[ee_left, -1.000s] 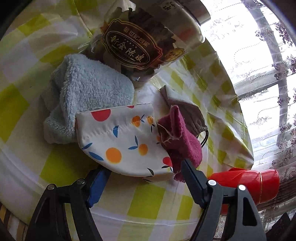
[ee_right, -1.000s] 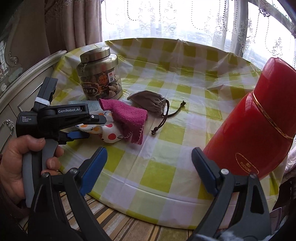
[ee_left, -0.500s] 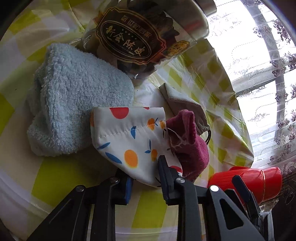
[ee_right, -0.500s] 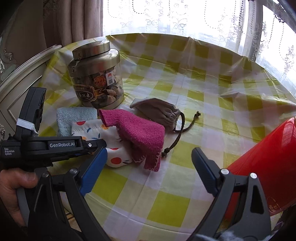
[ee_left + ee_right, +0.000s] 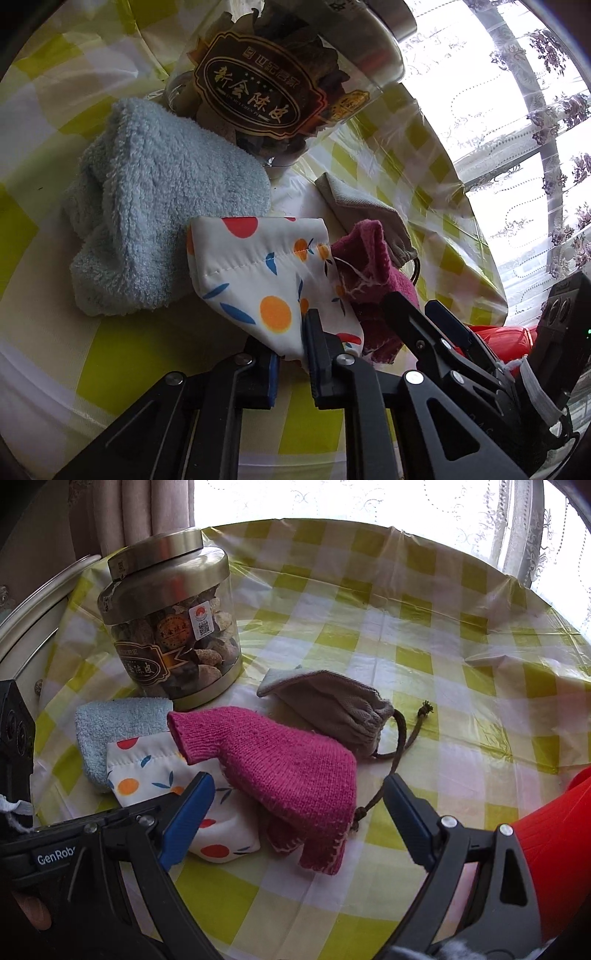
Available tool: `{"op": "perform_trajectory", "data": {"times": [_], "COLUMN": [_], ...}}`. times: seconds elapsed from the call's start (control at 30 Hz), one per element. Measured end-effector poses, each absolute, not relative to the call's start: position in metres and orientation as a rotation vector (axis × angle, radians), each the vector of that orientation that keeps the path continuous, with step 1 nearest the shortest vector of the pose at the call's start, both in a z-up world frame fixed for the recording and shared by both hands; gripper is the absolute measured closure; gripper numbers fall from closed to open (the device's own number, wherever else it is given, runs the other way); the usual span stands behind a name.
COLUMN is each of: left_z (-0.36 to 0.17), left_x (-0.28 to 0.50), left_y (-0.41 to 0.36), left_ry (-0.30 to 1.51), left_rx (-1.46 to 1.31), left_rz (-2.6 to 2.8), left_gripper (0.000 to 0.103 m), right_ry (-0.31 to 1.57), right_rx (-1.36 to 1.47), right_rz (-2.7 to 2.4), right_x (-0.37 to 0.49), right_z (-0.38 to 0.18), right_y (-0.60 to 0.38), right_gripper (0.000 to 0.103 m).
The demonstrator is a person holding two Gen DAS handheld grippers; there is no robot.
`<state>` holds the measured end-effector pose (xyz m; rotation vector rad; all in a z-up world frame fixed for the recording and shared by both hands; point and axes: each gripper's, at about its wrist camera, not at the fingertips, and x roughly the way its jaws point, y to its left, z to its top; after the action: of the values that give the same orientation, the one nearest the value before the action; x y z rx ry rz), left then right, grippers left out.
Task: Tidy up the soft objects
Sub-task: 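Grasp the white fruit-print pouch with the left tool while the right tool grasps the pink knit glove, then carry the fruit-print pouch and pink glove over the white box and open both tools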
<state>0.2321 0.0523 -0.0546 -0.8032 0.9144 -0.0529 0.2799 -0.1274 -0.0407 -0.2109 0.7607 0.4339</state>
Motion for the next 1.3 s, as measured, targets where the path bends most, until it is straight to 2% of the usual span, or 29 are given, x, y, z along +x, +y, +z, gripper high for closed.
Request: {"op": "perform_trajectory", "data": {"times": [0.1, 0.13, 0.2, 0.27, 0.37, 0.53, 1.3], "left_z": [-0.053, -0.053, -0.052, -0.052, -0.051, -0.048, -0.003], "left_x": [0.231, 0.230, 0.229, 0.228, 0.226, 0.222, 0.175], "left_y": [0.052, 0.052, 0.051, 0.051, 0.052, 0.051, 0.026], "left_ry": [0.906, 0.902, 0.896, 0.892, 0.886, 0.868, 0.779], "left_rx": [-0.793, -0.790, -0.787, -0.786, -0.787, -0.780, -0.735], "left_rz": [-0.058, -0.061, -0.064, -0.065, -0.069, -0.068, -0.171], "left_gripper": [0.091, 0.091, 0.092, 0.092, 0.093, 0.093, 0.095], "right_ry": [0.770, 0.779, 0.809, 0.833, 0.828, 0.790, 0.713], "right_rx": [-0.209, -0.212, -0.216, -0.221, -0.218, -0.204, -0.113], "right_rz": [0.418, 0.420, 0.429, 0.433, 0.437, 0.441, 0.342], "right_x": [0.287, 0.288, 0.290, 0.290, 0.287, 0.279, 0.181], "right_z": [-0.047, -0.049, -0.057, -0.064, -0.067, -0.057, -0.015], "right_y": [-0.125, -0.124, -0.122, -0.122, -0.124, -0.129, -0.201], "right_gripper": [0.013, 0.019, 0.036, 0.062, 0.084, 0.090, 0.090]}}
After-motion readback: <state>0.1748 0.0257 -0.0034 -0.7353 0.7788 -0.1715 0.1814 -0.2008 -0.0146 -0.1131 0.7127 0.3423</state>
